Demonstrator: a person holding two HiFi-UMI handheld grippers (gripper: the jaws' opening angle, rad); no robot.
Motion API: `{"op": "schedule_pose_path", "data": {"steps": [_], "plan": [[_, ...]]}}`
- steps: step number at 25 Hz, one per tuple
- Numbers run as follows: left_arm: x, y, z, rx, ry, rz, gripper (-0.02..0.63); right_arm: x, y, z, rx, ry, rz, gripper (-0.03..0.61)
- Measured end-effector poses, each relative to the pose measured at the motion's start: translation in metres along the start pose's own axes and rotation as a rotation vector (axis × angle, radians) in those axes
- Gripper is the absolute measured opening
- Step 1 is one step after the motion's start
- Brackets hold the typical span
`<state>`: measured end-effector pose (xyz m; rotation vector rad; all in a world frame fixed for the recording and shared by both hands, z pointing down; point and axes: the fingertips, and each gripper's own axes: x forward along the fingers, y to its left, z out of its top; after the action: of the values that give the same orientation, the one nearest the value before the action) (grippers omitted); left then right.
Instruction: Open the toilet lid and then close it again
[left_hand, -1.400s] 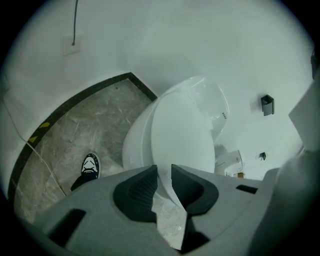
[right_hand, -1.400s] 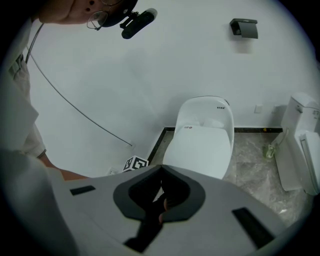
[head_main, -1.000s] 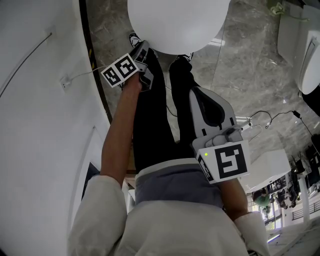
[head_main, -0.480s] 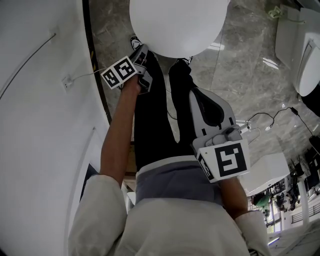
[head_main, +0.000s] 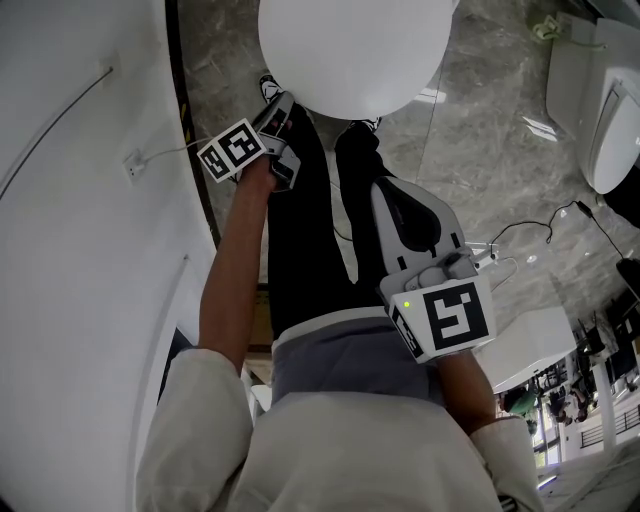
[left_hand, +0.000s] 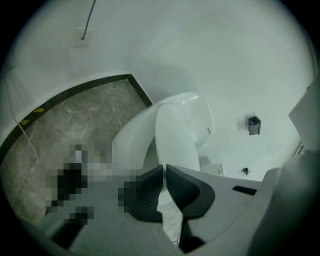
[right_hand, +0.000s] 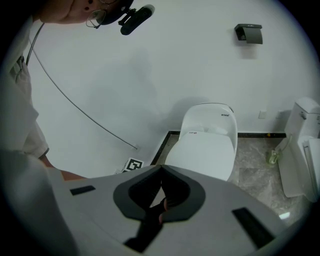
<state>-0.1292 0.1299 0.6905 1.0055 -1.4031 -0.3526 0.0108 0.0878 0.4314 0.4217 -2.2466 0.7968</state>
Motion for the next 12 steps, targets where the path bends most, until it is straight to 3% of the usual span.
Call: {"op": "schedule_pose_path", "data": {"steps": [12], "plan": [[-0.024, -0.048, 0.017, 0.047, -0.026, -0.124, 0.019, -0.008, 0.000, 0.013, -0.002, -0.022, 0.006, 0.009]]}}
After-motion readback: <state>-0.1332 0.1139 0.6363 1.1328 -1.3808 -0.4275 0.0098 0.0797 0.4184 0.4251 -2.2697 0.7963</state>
